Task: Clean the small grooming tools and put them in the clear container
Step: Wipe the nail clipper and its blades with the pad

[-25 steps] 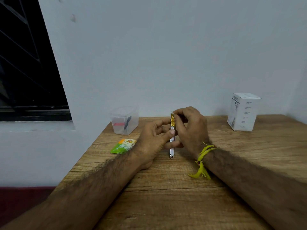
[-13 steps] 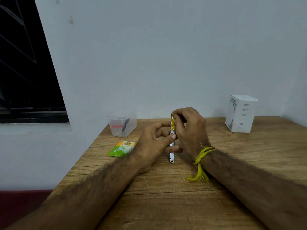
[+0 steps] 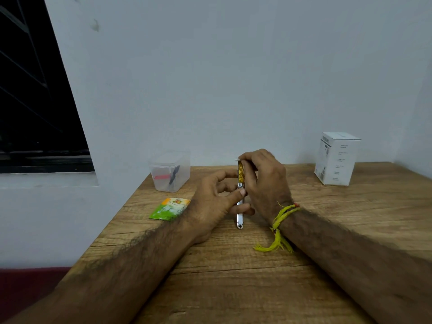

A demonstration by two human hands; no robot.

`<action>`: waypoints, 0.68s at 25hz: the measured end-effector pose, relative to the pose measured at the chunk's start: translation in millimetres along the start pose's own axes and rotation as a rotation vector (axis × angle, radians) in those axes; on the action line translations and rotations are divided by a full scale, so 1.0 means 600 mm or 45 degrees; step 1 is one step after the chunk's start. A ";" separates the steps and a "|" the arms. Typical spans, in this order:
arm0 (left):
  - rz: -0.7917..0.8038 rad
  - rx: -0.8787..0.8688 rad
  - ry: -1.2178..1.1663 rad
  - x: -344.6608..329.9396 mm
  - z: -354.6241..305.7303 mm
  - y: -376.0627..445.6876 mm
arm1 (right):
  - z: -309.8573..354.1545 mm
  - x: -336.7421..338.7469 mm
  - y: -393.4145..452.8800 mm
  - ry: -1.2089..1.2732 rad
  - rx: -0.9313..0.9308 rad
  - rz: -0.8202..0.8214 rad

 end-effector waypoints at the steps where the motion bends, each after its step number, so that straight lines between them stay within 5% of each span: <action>1: -0.001 -0.005 0.001 0.001 0.000 0.000 | 0.000 -0.001 0.000 -0.003 0.005 0.011; 17: 0.031 -0.003 0.036 0.002 0.001 0.003 | -0.003 0.009 -0.001 0.076 0.028 0.029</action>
Point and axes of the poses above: each hand's wrist, its own y-axis towards the middle knuckle, its own x-axis out of the back of the hand, z = x × y, the point moved 4 cm from there along y, towards the middle knuckle, and after that the axes turned 6 degrees about z, right-handed, at the moved point
